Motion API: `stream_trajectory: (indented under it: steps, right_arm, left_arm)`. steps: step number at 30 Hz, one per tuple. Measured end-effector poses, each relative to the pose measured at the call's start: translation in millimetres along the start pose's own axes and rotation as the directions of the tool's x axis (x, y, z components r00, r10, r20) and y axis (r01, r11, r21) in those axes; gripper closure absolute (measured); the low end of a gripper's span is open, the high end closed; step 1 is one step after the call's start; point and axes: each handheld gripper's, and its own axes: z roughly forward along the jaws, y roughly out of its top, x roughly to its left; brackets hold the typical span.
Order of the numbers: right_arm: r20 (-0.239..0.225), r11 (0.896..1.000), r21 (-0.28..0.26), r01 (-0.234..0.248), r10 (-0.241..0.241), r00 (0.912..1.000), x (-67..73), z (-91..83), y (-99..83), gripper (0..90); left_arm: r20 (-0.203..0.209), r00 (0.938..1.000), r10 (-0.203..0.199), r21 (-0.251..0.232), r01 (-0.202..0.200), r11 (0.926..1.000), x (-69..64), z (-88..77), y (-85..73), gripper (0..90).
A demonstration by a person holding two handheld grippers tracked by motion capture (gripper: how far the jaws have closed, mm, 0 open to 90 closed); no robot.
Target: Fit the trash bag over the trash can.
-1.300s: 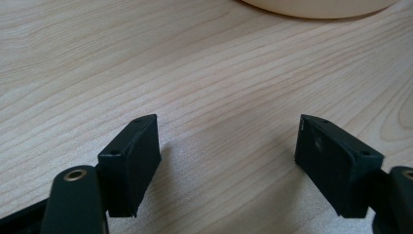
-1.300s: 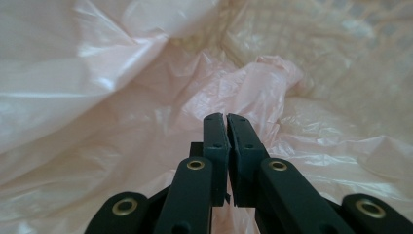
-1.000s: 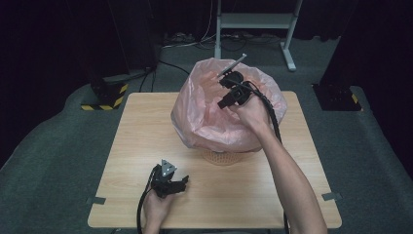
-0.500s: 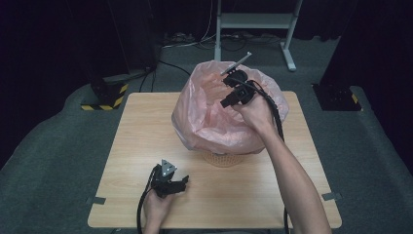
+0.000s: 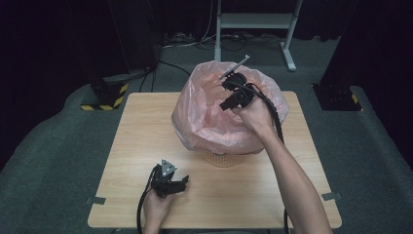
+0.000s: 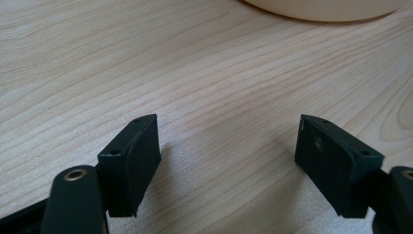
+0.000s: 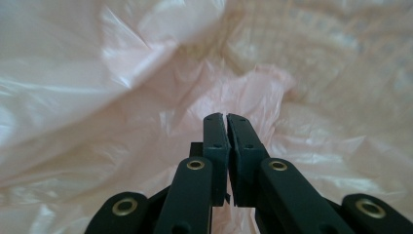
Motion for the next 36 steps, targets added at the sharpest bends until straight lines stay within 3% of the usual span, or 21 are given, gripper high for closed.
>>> stream_trajectory:
  steps: [5,7,13,16,19,23,24,27,29,31,32,33,35,36]
  right_arm:
    - [-0.020,0.999,-0.043,0.014,-0.015,0.9997,9.7,-5.0,5.9,86.7]
    - [-0.055,0.997,-0.071,0.020,-0.023,0.9982,15.7,-4.7,11.0,86.8]
    - [-0.096,0.992,-0.118,0.033,-0.045,0.9943,32.6,-1.2,14.9,86.8]
    - [-0.102,0.989,-0.137,0.046,-0.061,0.9929,36.5,-1.9,16.9,86.8]
    - [-0.079,0.989,-0.136,0.053,-0.065,0.9948,40.1,1.3,20.2,86.8]
    - [-0.095,0.995,-0.075,0.059,-0.066,0.9933,41.0,12.9,21.6,86.6]
    - [-0.098,0.997,-0.026,0.073,-0.075,0.9924,42.1,21.0,21.0,86.3]
    - [-0.070,0.992,0.086,0.096,-0.091,0.9935,45.1,33.0,19.5,85.0]
    - [-0.062,0.990,0.101,0.098,-0.092,0.9938,45.4,35.1,18.7,85.1]
    - [-0.060,0.993,0.075,0.090,-0.086,0.9945,43.3,34.6,17.0,85.9]
    - [-0.076,0.998,0.019,0.063,-0.062,0.9952,40.3,28.8,16.0,87.2]
    - [-0.076,0.998,0.019,0.063,-0.062,0.9952,40.3,28.8,16.0,87.2]
    - [-0.090,0.997,-0.066,0.051,-0.057,0.9943,37.7,15.6,15.5,89.2]
    - [-0.093,0.995,-0.082,0.056,-0.064,0.9937,37.7,12.9,15.5,89.4]
  left_arm:
    - [0.000,1.0000,0.000,0.000,0.000,1.0000,0.0,0.0,0.0,24.5]
    - [-0.003,1.0000,0.002,-0.002,-0.002,1.0000,0.2,0.1,0.0,24.5]
    - [0.000,1.0000,0.000,0.000,0.000,1.0000,0.0,0.0,0.0,24.5]
    - [-0.001,1.0000,0.000,-0.001,0.000,1.0000,0.0,0.0,0.0,24.5]
    - [-0.002,1.0000,-0.002,-0.001,0.002,1.0000,-0.6,0.1,0.0,24.5]
    - [-0.002,1.0000,-0.002,0.000,0.002,1.0000,-0.6,0.1,0.0,24.5]
    - [-0.002,1.0000,-0.003,0.000,0.003,1.0000,-0.6,0.1,0.0,24.5]
    - [-0.003,1.0000,-0.001,0.000,0.001,1.0000,-0.5,0.1,0.0,24.5]
    - [-0.003,1.0000,-0.001,0.001,0.001,1.0000,-0.5,0.1,0.0,24.5]
    - [-0.003,1.0000,-0.001,0.001,0.001,1.0000,-0.5,0.1,0.0,24.5]
    - [-0.003,1.0000,-0.001,0.001,0.001,1.0000,-0.5,0.1,0.0,24.5]
    - [-0.003,1.0000,-0.001,0.001,0.001,1.0000,-0.5,0.1,0.0,24.5]
    - [-0.003,1.0000,-0.001,0.001,0.001,1.0000,-0.5,0.1,0.0,24.5]
    - [-0.003,1.0000,-0.001,0.001,0.001,1.0000,-0.5,0.1,0.0,24.5]
